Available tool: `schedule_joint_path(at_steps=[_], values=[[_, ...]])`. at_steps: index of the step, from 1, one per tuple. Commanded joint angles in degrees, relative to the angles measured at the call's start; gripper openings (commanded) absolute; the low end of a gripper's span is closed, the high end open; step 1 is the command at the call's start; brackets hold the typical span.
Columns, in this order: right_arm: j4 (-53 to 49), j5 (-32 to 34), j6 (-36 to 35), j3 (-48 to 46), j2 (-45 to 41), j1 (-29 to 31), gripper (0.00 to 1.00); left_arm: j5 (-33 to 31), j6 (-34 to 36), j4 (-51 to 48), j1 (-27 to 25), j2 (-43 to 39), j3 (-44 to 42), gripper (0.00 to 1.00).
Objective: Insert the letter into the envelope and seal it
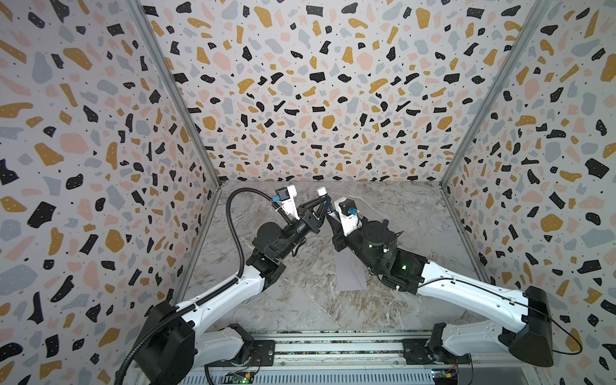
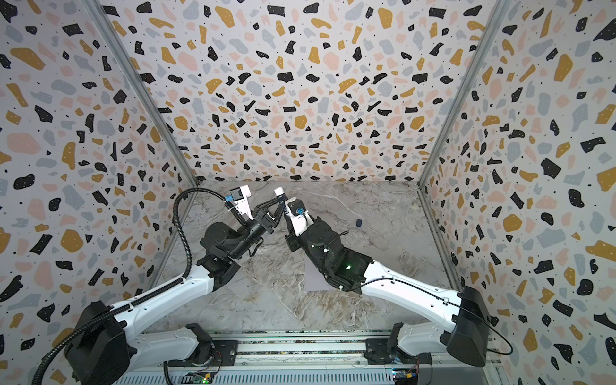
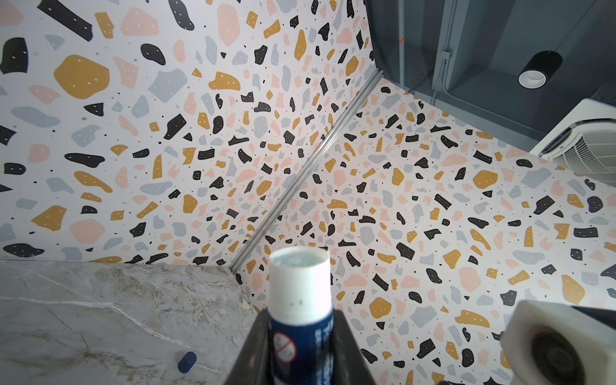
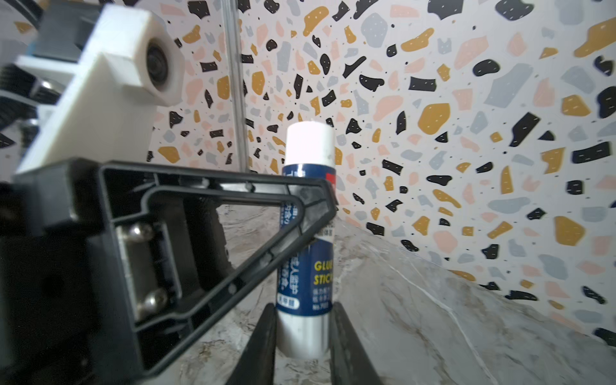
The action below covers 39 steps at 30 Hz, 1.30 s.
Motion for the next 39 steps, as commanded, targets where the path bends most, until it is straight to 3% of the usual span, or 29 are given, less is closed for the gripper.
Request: schedule_joint_path(at_steps=[1, 7, 10, 21, 24, 27, 30, 34, 39], values=[[3.14, 6.77, -11.23, 4.61, 3.35, 4.99, 0.03, 6.86, 0.57, -1.77, -2.03, 0.57, 1.05, 0.00], [9.14, 19.94, -25.86, 6.74, 10.42, 10.23, 0.02, 6.87, 0.68, -1.83, -2.12, 0.57, 0.94, 0.00], [11.93, 23.50, -31.09, 7.47, 13.47, 11.56, 0.03, 6.93, 0.73, -1.84, -2.12, 0.55, 0.96, 0.00], [10.45, 19.75, -27.09, 6.50, 11.34, 11.51, 0.08, 6.81, 0.74, -2.12, -2.12, -0.14, 0.87, 0.00], [5.93, 13.49, -20.81, 6.27, 8.50, 10.00, 0.19, 7.04, 0.47, -2.07, -2.12, -0.43, 1.42, 0.00], [3.11, 2.72, -14.52, 4.34, 3.89, 7.18, 0.39, 7.04, 0.46, -2.35, -2.03, -1.08, 1.97, 0.00], [1.83, -7.75, -8.42, 2.02, -0.45, 3.33, 0.52, 6.79, 0.91, -3.18, -1.96, -1.95, 2.34, 0.00], [3.50, -24.07, -1.52, -2.42, -5.76, -3.20, 0.67, 6.70, 0.71, -3.21, -1.85, -2.63, 2.52, 0.00], [8.09, -39.15, 5.95, -7.39, -10.10, -10.10, 0.82, 6.87, 0.61, -2.93, -1.85, -2.94, 2.79, 0.00]])
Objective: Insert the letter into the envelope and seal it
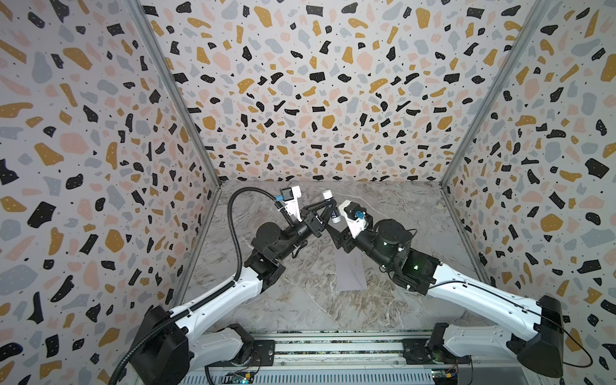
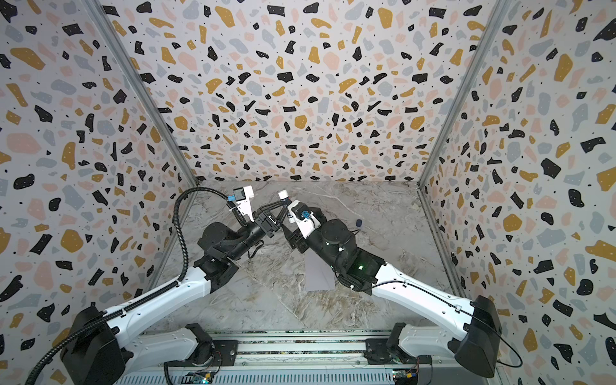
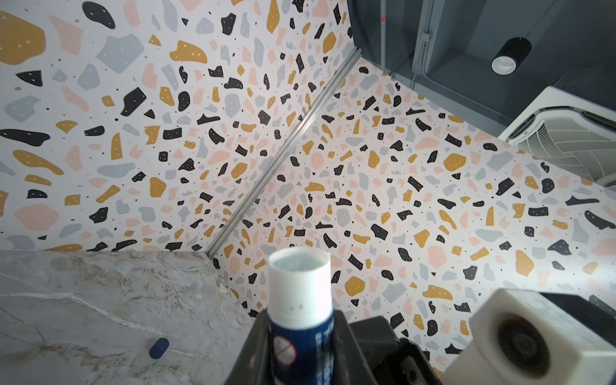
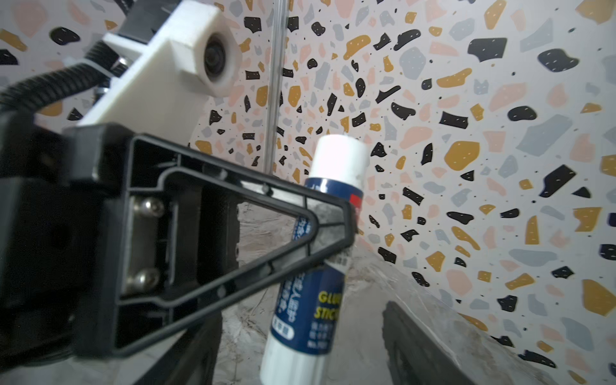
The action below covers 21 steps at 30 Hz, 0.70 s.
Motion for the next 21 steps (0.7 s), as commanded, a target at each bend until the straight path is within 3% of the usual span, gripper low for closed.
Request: schedule_joint_path(at_steps=[1, 4, 11, 16, 21], values=[[6.67, -18.70, 9.45, -1.86, -3.21, -3.23, 0.84, 2.12, 1.04, 0.70, -0.39, -0.89, 1.50, 0.00], [10.99, -26.20, 15.41, -4.76, -4.50, -7.18, 0.87, 2.36, 0.54, 1.47, -0.39, -0.80, 1.41, 0.00], [30.91, -42.41, 37.31, -12.77, -3.83, -17.76, 0.90, 2.86, -1.26, 4.09, -0.30, -0.42, 0.73, 0.00], [44.90, -46.96, 50.72, -16.61, -0.52, -21.52, 0.90, 3.03, -2.14, 5.15, -0.30, -0.10, 0.62, 0.00], [53.36, -49.08, 58.45, -17.56, 3.72, -21.92, 0.88, 3.20, -3.08, 6.36, -0.28, 0.34, 0.35, 0.00]])
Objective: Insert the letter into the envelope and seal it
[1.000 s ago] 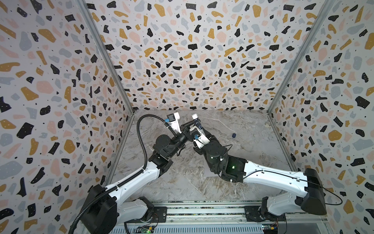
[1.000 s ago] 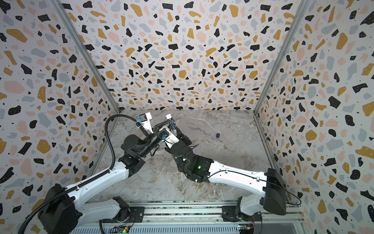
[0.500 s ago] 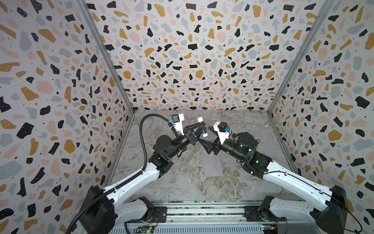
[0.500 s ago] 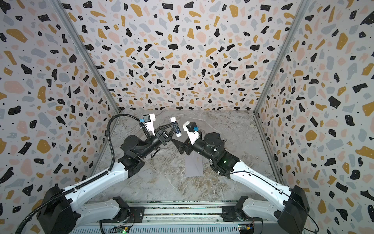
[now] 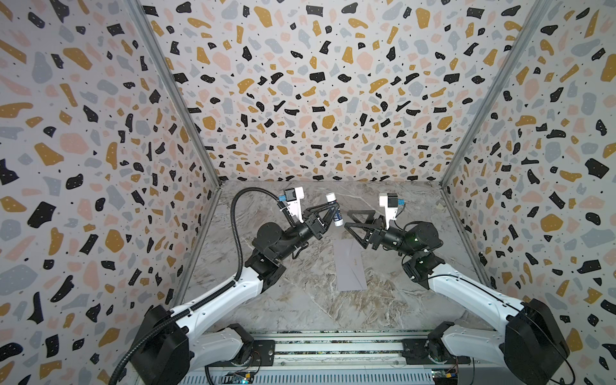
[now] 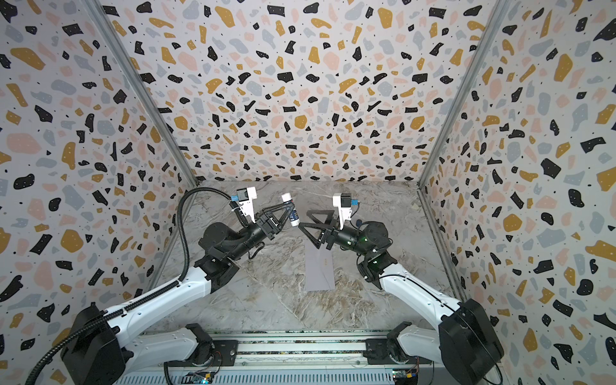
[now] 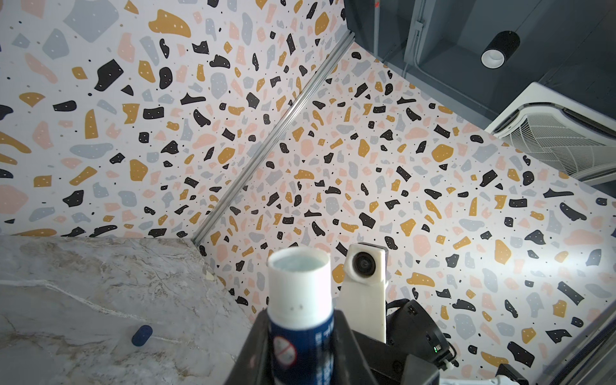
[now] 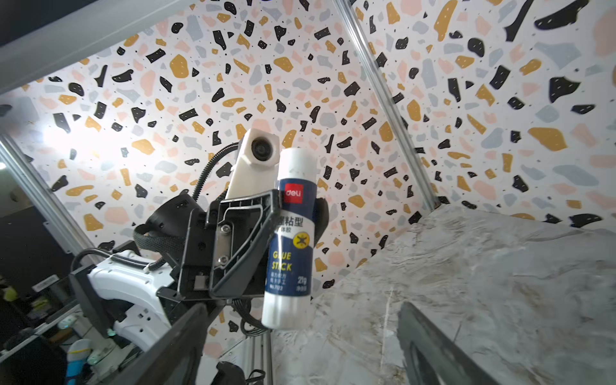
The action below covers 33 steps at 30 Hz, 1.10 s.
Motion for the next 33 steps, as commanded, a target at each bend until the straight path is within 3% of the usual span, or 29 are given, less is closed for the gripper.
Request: schedule_joint_path(at_steps=[1, 7, 33], values=[[12.71, -4.20, 10.31, -0.32, 2.01, -0.17, 0.87, 0.97, -0.95, 5.79, -0.20, 0.19, 0.35, 0.00], [22.19, -4.53, 17.02, -1.19, 6.15, -0.13, 0.76, 1.01, -1.09, 6.44, -0.15, 0.59, 0.27, 0.00], [23.20, -1.98, 17.61, 2.60, 10.81, 1.84, 0.51, 1.44, -2.75, 7.36, -0.15, 1.17, 0.09, 0.00]])
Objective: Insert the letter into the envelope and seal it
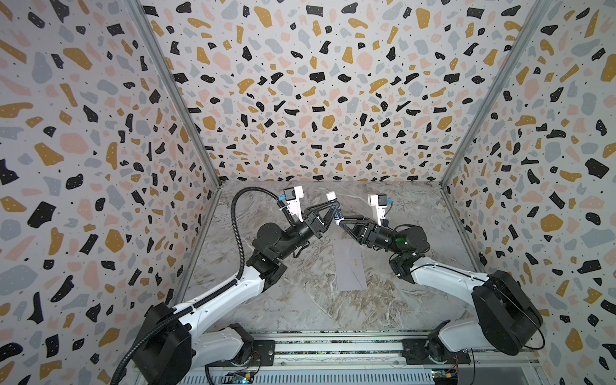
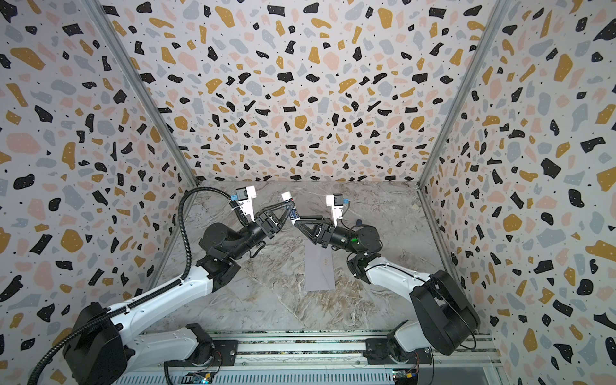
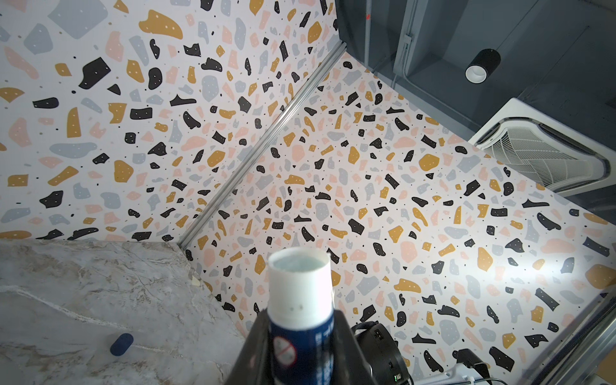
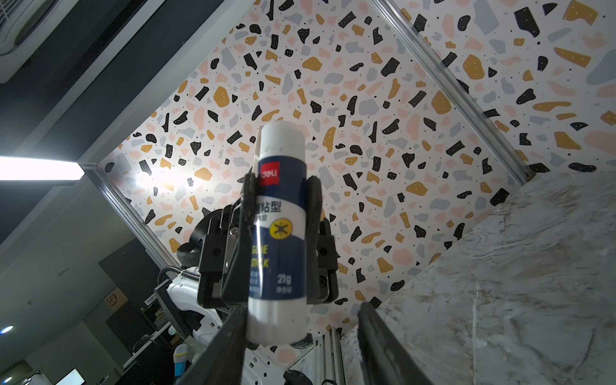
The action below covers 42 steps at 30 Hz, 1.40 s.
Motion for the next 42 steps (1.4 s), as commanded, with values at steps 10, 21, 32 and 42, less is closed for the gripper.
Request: schedule_joint_path(at_steps=[10, 21, 32, 42], values=[[4.33, 0.73, 1.21, 3.27, 0.56, 0.39, 0.39, 0.96, -0.22, 4.50, -0.17, 0.48, -0.02, 0.00], [3.02, 1.37, 0.29, 2.95, 0.28, 0.61, 0.24, 0.65, 0.15, 4.22, -0.19, 0.45, -0.41, 0.00], [-18.56, 6.01, -14.43, 5.36, -6.25, 1.51, 0.09, 0.12, 3.47, 1.32, -0.19, 0.17, -0.50, 0.00], [-44.93, 18.13, -33.33, 13.71, -10.34, 5.47, 0.03, -0.34, 6.05, -2.00, -0.26, 0.06, 0.20, 0.00]])
